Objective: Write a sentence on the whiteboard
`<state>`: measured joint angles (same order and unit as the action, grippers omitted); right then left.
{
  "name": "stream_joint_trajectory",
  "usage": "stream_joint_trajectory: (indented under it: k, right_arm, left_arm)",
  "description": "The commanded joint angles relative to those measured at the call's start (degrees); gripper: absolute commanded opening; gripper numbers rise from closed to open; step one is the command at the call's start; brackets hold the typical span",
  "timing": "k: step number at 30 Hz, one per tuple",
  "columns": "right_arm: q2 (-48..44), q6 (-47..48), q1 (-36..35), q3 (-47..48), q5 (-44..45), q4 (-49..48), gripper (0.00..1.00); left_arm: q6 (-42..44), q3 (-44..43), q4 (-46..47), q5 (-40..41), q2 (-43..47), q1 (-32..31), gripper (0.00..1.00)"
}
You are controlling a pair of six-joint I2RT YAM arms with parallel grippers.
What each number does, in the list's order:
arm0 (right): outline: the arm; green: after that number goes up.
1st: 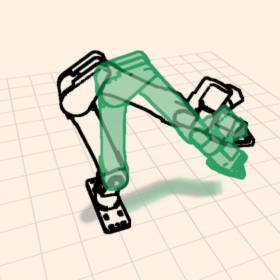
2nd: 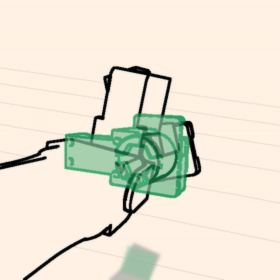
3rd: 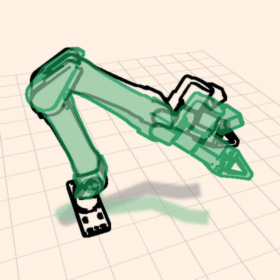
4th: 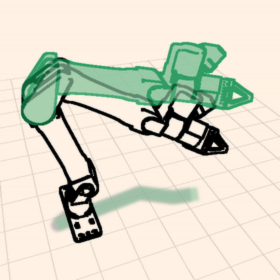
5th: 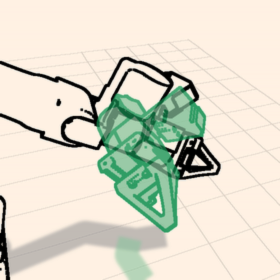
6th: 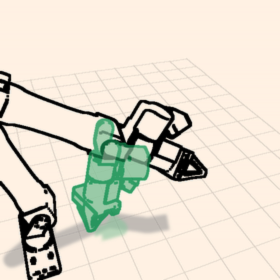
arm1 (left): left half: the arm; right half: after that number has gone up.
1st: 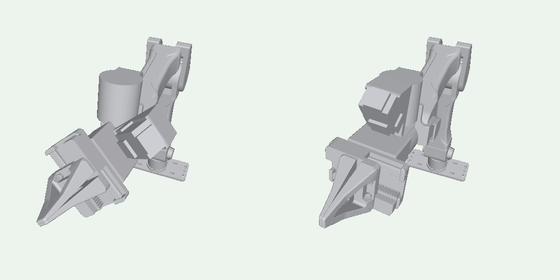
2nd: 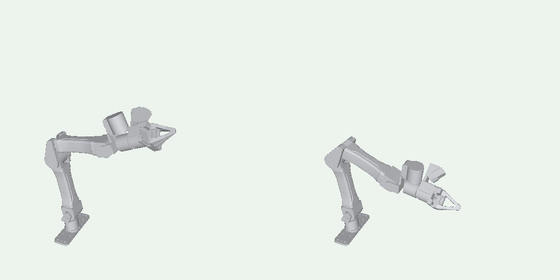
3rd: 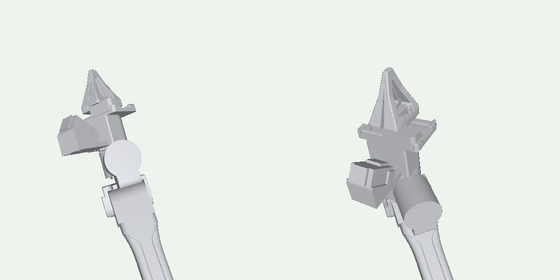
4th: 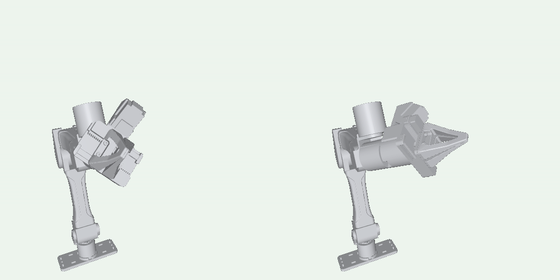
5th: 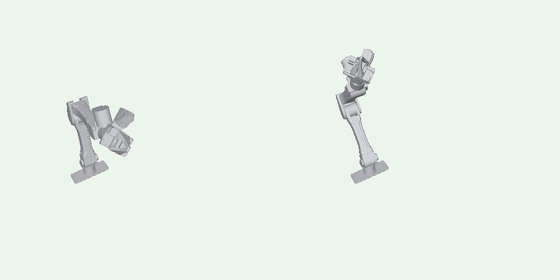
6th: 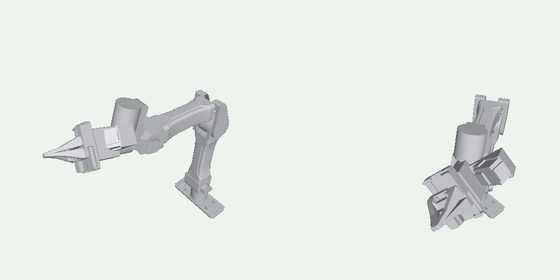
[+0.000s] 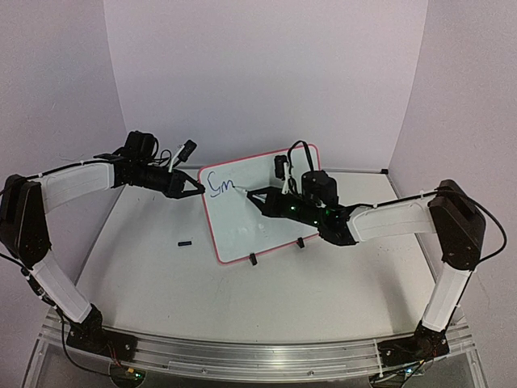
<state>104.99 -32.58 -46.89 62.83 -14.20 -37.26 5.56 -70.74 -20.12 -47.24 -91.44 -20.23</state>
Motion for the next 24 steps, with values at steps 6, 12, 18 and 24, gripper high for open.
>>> stream_joint_trajectory:
  k: [6,12,18,24]
  right_arm:
    - [-4.4,0.2,0.8,-1.3,0.7,0.7,0.00]
    - [-7.2,0.9,0.8,-1.6,0.8,0.8,0.00]
    - [-5.4,2.0,0.8,0.7,1.1,1.3,0.00]
    - [-3.5,2.2,0.9,2.3,1.1,1.4,0.00]
  left_arm:
    - [2.4,0.0,-2.6,0.5,1.5,-1.7,0.00]
    - [2.5,-0.1,-2.6,0.6,1.4,-1.7,0.00]
    - [2.6,-0.1,-2.7,0.7,1.3,-1.8,0.00]
    - [2.8,-0.1,-2.9,1.0,1.2,-1.9,0.00]
